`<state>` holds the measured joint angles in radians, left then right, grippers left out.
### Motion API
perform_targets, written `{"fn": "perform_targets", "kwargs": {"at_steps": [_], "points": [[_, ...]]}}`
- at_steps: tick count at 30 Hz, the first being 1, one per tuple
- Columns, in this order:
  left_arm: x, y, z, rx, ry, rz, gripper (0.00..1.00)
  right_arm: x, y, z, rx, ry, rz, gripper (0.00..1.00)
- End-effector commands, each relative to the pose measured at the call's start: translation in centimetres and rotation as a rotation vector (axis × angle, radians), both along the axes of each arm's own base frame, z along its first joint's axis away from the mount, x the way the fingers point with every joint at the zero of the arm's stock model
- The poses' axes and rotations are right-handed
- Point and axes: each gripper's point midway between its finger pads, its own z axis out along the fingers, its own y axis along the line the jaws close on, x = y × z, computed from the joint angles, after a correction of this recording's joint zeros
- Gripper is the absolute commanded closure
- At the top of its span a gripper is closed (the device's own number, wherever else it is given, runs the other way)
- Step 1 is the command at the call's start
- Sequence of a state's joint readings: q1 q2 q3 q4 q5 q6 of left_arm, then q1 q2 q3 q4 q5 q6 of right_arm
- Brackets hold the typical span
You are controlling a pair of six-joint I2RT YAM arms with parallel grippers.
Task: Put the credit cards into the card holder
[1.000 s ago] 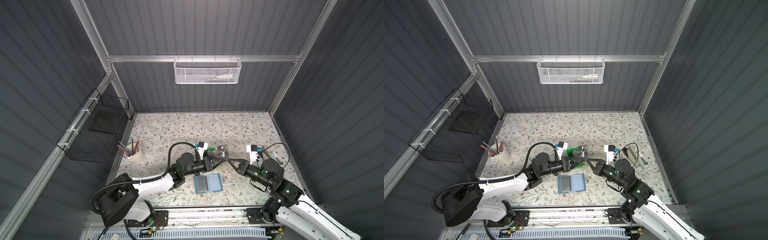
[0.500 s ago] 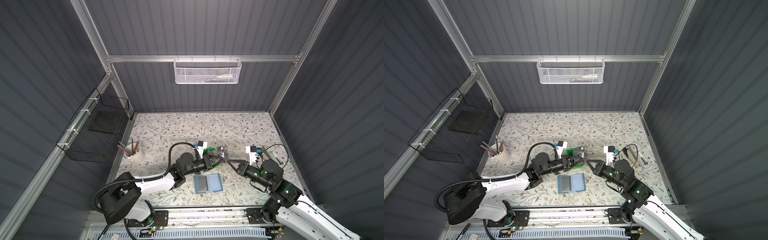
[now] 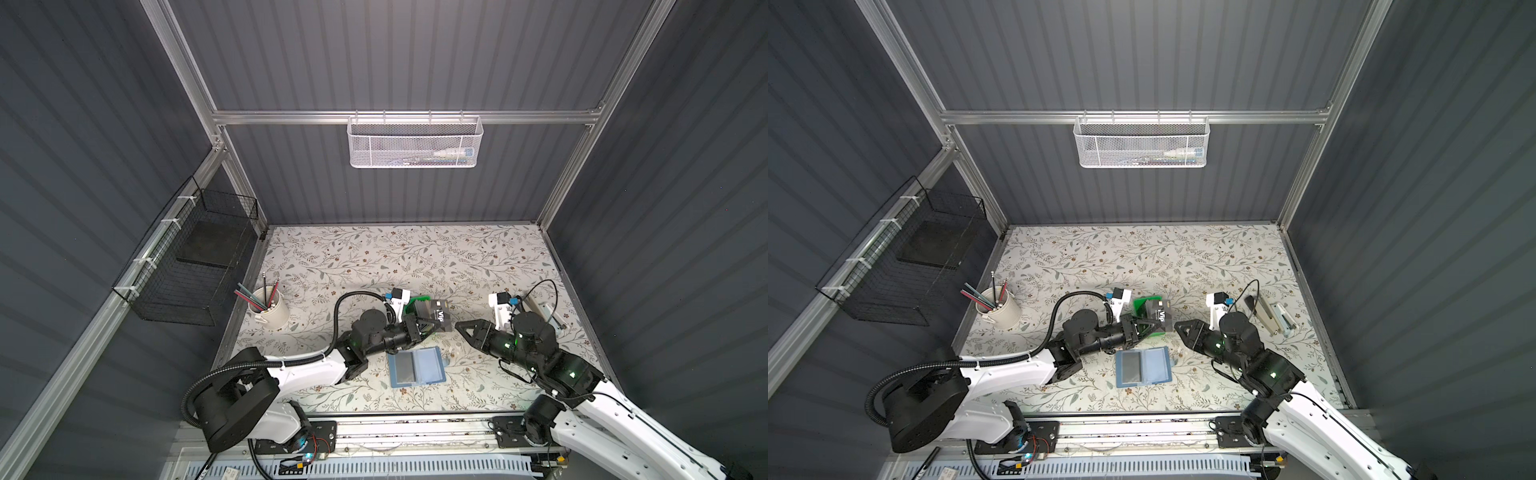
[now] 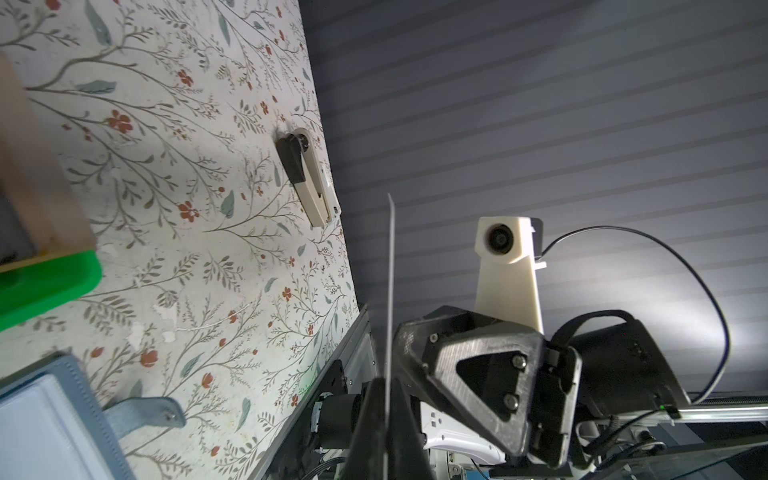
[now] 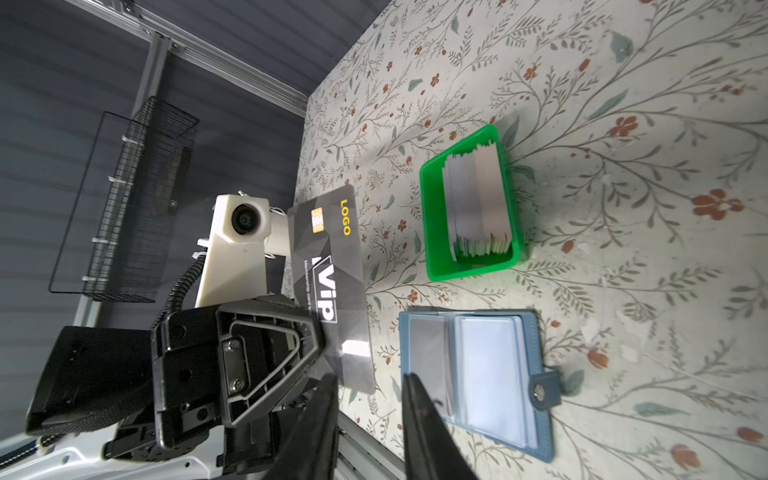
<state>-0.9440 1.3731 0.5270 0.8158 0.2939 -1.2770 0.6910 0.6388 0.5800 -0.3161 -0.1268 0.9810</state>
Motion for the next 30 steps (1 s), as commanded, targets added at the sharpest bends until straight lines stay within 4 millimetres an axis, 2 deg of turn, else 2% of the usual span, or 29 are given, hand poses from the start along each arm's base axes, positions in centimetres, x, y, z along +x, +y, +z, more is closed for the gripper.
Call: {"fn": "perform_targets", "kwargs": {"at_steps": [1, 11, 17, 25, 30], "points": [[-0.4, 1.2, -1.2, 0.029, 0.017, 0.033, 1.00, -0.7, -0.4, -1.5, -0.114, 0.015, 0.029, 0.69], [-2.8, 3.9, -6.0, 0.172, 0.069, 0.092, 1.00, -2.3, 0.4, -6.3, -0.317, 0.050, 0.066, 0.70], [-3.8, 5.3, -9.0, 0.284, 0.079, 0.120, 1.00, -3.4, 0.6, -9.2, -0.372, 0.093, 0.094, 0.71], [-4.5, 5.9, -11.0, 0.311, 0.096, 0.142, 1.00, -4.9, 0.6, -12.1, -0.380, 0.155, 0.120, 0.71], [-4.8, 5.9, -11.4, 0.333, 0.093, 0.149, 1.00, -5.2, 1.6, -13.0, -0.329, 0.184, 0.141, 0.71]]}}
